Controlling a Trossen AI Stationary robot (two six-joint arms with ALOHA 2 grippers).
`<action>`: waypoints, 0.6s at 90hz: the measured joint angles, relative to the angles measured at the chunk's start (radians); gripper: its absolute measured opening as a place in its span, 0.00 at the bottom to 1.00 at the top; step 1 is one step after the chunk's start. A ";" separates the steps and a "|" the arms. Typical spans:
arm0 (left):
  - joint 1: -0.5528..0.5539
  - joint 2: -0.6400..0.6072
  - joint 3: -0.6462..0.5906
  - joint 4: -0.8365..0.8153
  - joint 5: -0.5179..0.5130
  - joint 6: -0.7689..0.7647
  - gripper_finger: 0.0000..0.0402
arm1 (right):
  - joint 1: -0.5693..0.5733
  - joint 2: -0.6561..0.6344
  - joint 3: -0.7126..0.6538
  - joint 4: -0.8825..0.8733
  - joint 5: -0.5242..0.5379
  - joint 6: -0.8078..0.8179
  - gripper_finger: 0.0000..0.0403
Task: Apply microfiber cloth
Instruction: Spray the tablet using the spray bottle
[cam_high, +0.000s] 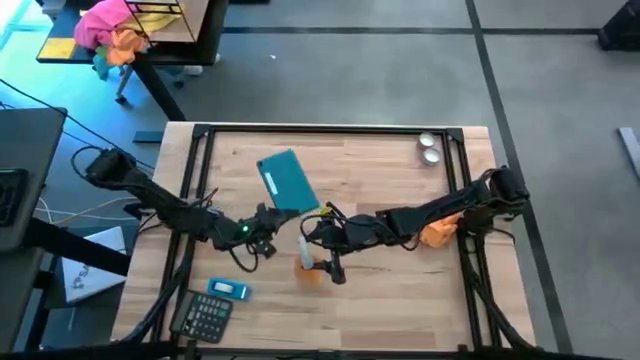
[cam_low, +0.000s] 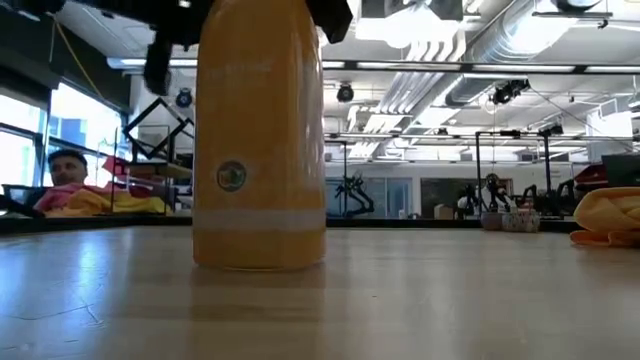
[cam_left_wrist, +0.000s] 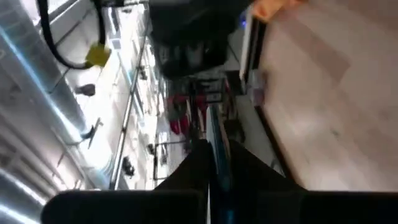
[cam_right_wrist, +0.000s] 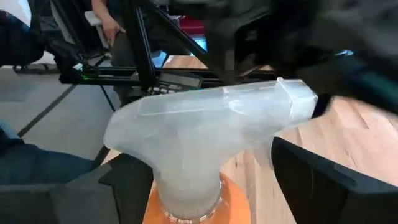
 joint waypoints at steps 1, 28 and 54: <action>-0.004 0.000 -0.002 0.000 0.003 0.002 0.02 | 0.000 0.001 0.000 0.000 0.001 0.000 0.68; -0.056 0.023 -0.056 0.113 0.028 0.103 0.02 | -0.001 0.014 0.001 0.009 0.002 -0.009 0.68; -0.065 0.114 -0.060 0.202 0.054 0.253 0.02 | 0.007 0.015 -0.001 0.010 0.002 -0.016 0.56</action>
